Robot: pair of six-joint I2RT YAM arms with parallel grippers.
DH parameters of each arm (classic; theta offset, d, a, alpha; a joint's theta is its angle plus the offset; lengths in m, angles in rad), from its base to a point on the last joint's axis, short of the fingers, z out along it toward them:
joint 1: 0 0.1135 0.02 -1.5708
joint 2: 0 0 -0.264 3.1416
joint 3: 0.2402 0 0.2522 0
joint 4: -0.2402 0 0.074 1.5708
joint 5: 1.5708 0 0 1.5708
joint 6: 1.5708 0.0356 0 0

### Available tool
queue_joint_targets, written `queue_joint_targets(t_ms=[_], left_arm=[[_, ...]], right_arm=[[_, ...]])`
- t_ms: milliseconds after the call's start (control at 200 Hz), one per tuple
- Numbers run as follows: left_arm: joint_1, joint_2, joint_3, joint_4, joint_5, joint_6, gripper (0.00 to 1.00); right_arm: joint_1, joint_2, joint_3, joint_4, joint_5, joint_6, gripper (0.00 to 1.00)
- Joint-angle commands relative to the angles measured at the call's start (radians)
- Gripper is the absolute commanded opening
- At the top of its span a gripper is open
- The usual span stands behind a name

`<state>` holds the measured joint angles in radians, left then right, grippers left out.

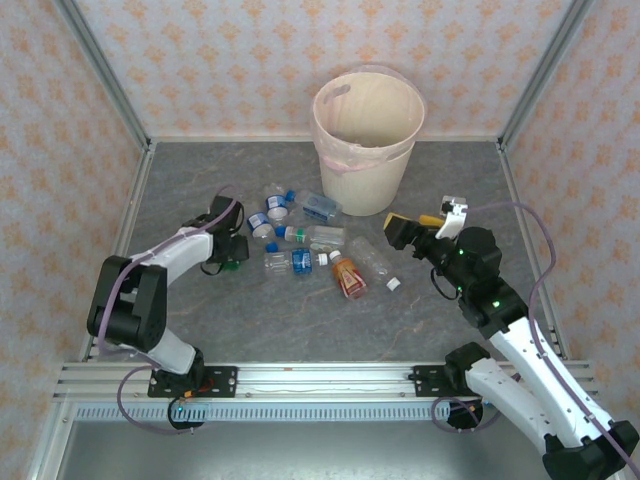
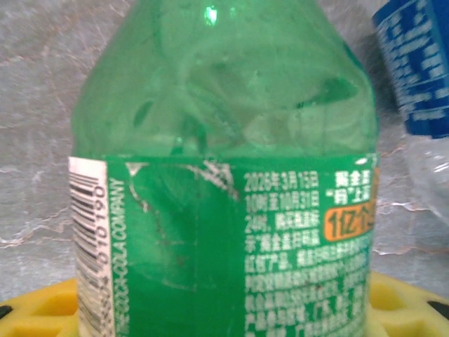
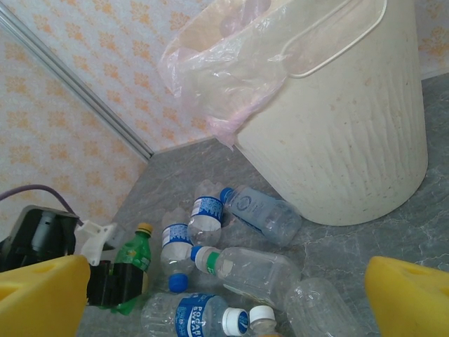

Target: Put the plastic bottles in the bin

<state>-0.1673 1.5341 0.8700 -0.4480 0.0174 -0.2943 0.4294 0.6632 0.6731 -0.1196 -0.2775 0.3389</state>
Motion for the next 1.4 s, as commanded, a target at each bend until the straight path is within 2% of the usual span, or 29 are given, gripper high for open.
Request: queue_joint_targets(t_ms=[0,240,410,576,866,1391], left_arm=[[0.007,-0.071,0.028,-0.041,-0.027,-0.038,0.57],[-0.013,-0.225,0.091,-0.076,0.015,-0.079,0.56],[-0.104,-0.281,0.215,-0.099,-0.033,-0.102,0.56],[-0.207,-0.268,0.370,-0.088,-0.076,-0.125,0.56],[-0.365,-0.139,0.608,0.061,-0.099,-0.100,0.56],[-0.454,0.295,1.208,0.042,-0.085,-0.026,0.56]], right_arm=[[0.004,-0.022,0.019,-0.017,0.017,-0.005,1.00],[0.005,-0.032,0.019,-0.019,0.018,0.006,1.00],[0.004,-0.031,0.019,-0.016,0.016,0.016,1.00],[0.004,-0.040,0.019,-0.022,0.018,0.020,1.00],[0.004,-0.055,0.029,-0.048,0.023,0.027,1.00],[0.004,-0.071,0.064,-0.100,0.031,0.028,1.00]])
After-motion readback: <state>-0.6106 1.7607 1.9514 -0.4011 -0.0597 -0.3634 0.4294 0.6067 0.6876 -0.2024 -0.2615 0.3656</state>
